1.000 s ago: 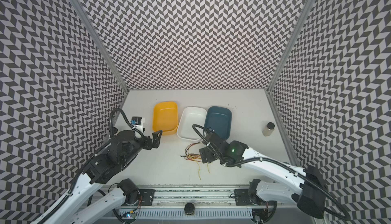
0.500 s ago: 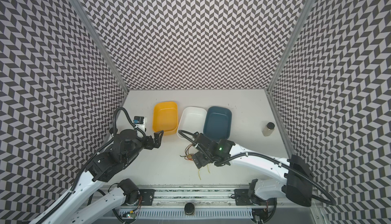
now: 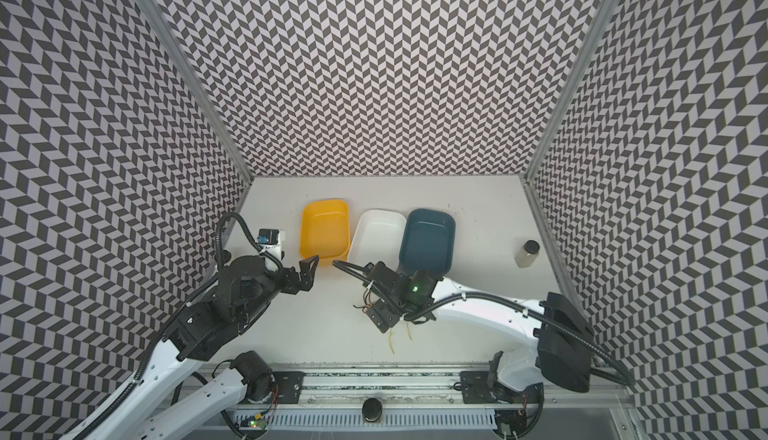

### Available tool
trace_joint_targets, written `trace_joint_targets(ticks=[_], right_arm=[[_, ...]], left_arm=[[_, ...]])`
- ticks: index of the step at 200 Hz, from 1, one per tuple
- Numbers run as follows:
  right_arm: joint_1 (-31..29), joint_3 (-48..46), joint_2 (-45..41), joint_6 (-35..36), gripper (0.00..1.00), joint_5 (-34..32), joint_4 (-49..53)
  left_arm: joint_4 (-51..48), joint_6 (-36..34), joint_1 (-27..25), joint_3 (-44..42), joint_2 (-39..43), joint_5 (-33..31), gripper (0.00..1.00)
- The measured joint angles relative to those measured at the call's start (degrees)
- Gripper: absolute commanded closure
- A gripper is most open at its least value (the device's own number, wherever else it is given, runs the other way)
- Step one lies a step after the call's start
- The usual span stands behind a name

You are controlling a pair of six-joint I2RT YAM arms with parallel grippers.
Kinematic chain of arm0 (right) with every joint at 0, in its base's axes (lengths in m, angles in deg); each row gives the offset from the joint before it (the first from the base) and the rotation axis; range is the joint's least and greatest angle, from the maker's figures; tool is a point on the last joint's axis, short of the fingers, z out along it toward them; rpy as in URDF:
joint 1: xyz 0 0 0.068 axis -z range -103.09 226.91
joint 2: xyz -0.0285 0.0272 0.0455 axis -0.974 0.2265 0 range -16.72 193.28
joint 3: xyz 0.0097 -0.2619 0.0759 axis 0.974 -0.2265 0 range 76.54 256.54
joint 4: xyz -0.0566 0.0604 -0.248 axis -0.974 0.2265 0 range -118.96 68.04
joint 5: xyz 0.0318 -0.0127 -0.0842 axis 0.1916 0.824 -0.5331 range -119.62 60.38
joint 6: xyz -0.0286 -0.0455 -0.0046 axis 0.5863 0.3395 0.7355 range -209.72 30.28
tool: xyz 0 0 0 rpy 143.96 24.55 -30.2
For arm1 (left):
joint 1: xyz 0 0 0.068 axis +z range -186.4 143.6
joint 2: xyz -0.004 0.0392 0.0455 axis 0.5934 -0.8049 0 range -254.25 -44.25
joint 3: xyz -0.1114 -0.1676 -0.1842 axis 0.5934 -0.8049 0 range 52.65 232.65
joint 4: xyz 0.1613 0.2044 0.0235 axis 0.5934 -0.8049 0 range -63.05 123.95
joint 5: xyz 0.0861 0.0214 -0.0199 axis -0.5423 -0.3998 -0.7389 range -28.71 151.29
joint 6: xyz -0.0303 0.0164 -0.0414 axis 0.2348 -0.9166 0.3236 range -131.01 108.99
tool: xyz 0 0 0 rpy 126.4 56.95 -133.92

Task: Untangle the cables
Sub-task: 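Lower the right gripper onto the wire bundle and close on the wires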

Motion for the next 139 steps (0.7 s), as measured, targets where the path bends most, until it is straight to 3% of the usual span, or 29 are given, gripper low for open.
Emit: trace_joint_targets(ticks=[139], right_arm=[[0.0, 1.6, 9.4, 3.4, 0.06, 0.0, -3.1]], left_arm=[[0.0, 0.0, 0.0, 0.0, 1.4, -1.6, 0.01]])
